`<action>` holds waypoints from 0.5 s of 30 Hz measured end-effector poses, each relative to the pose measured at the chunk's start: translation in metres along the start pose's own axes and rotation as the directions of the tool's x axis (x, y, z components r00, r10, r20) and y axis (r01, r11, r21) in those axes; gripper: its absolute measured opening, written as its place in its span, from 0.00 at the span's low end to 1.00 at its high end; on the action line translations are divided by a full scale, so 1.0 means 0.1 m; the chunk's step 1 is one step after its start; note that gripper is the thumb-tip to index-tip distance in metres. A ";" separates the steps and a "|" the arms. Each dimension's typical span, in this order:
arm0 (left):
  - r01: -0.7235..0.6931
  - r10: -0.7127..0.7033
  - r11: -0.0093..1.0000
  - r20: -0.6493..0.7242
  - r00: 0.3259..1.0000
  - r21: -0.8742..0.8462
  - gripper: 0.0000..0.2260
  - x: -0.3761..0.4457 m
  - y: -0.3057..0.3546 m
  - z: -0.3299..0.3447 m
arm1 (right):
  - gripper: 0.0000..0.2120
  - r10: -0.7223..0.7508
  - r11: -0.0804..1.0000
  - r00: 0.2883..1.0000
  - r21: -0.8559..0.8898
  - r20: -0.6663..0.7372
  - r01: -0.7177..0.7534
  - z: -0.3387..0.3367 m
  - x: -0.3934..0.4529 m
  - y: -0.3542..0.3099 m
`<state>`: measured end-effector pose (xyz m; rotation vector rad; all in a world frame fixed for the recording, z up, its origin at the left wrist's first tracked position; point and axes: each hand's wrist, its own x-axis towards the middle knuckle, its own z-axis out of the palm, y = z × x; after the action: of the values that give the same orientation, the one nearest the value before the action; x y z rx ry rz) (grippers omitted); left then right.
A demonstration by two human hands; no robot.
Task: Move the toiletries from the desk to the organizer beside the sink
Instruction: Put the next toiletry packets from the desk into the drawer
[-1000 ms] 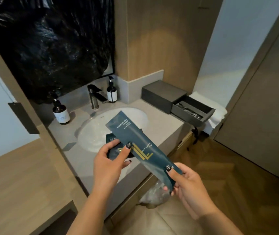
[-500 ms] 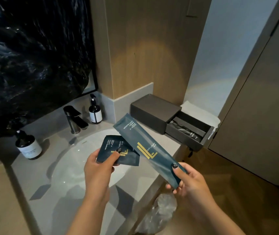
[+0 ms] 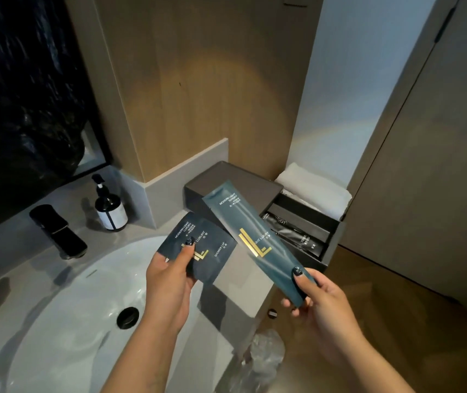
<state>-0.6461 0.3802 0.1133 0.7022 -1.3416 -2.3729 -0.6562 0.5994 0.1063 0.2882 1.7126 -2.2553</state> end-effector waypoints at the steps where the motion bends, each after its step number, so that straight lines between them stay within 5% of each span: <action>1: 0.006 -0.006 1.000 -0.012 1.000 0.017 0.10 0.03 -0.04 0.09 | 0.08 0.001 1.000 1.000 -0.002 -0.006 -0.001 -0.08 0.07 -0.03; 15: 0.019 -0.043 0.994 -0.239 0.970 -0.103 0.05 0.18 -1.01 1.72 | 0.08 0.071 0.958 0.997 -0.277 -0.011 -0.071 -1.64 1.40 -0.92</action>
<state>-0.7620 0.5428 0.0966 0.9529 -1.1100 -2.2725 -0.8222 0.7649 0.0988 0.2822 1.9556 -1.9333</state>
